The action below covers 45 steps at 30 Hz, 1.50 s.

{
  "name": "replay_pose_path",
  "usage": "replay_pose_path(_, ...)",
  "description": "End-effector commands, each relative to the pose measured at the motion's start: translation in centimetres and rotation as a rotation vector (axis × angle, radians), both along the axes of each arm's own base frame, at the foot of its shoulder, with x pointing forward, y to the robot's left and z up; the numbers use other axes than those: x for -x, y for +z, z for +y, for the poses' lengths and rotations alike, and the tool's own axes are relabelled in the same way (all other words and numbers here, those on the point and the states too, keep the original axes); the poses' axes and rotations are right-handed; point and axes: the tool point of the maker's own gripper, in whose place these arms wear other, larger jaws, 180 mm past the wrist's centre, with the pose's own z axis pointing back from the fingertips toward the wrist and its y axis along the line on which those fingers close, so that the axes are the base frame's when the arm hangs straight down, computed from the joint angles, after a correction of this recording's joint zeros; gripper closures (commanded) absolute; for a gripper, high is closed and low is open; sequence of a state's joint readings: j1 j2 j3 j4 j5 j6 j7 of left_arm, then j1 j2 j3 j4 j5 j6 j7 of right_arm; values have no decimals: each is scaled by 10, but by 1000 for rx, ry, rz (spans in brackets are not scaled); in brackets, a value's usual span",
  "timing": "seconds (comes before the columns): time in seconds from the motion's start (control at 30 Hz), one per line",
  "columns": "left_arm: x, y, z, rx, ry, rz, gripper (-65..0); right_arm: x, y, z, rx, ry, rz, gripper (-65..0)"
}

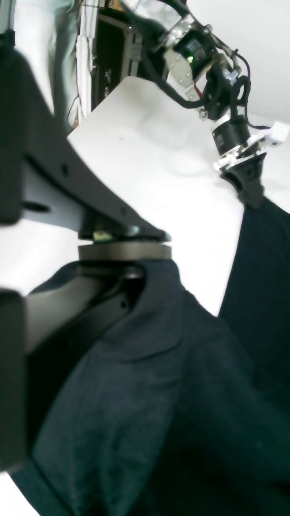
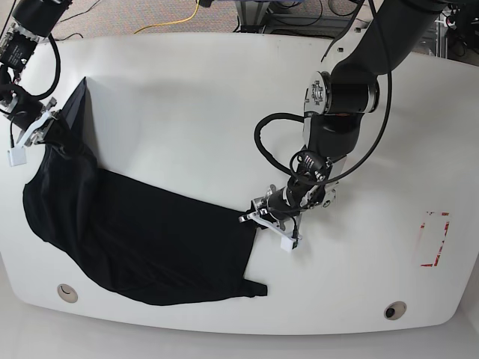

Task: Layout the t-shirt on the table in an organized manner, then fold the t-shirt properly
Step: 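Grasp the shirt edge with the left gripper and pull it outward, then lift the shirt with both grippers, shake it, and lay it flat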

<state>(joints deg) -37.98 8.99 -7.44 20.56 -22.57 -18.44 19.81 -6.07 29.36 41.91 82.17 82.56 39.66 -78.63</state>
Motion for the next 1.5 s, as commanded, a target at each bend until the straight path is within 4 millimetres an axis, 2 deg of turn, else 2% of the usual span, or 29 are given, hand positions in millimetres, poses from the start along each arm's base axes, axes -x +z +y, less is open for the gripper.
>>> replay_pose_path(0.0, -19, 39, 1, -2, -43, -95, -6, -10, 21, -5, 11, 0, -71, 0)
replay_pose_path(0.03, -13, 40, 1, -4, -66, -107, -6, -10, 21, -5, 10, -1, -71, 0)
replay_pose_path(0.1, -7, 43, 21, -44, -81, -129, -6, -11, 19, -2, -1, -1, -72, 0)
replay_pose_path(0.27, 1, 75, 74, -178, -89, -227, -4, -9, 10, 5, -20, -6, -56, 0)
replay_pose_path(0.4, 18, 92, 102, -268, -109, -271, -4, -6, -1, 10, -10, -11, -28, 0)
replay_pose_path(0.43, 24, 105, 113, -300, -120, -305, -4, -5, -5, 12, -9, -11, -19, 0)
replay_pose_path(0.53, 40, 127, 139, -372, -136, -360, -4, -4, -8, 14, -12, -12, -13, 0)
replay_pose_path(0.67, 58, 154, 160, -435, -149, -427, -4, -4, -12, 21, -37, -13, -12, 0)
replay_pose_path(0.77, 72, 176, 184, -467, -118, -474, -4, -4, -12, 21, -37, -13, -11, 0)
replay_pose_path(0.87, 84, 187, 206, -497, -84, -486, -4, -3, -13, 23, -42, -14, -9, 0)
replay_pose_path(1.0, 103, 202, 245, -562, -23, -472, -4, -1, -15, 23, -42, -14, -2, 0)
replay_pose_path(1.17, 120, 206, 284, -578, 58, -436, -4, 9, -23, 21, -41, -19, 29, 0)
replay_pose_path(1.27, 125, 204, 291, -575, 72, -423, -4, 11, -24, 21, -41, -19, 33, 0)
replay_pose_path(1.43, 125, 205, 288, -566, 68, -431, -4, 7, -22, 21, -42, -18, 25, 0)
replay_pose_path(1.47, 121, 210, 285, -562, 66, -448, -4, 0, -16, 21, -40, -18, 4, 0)
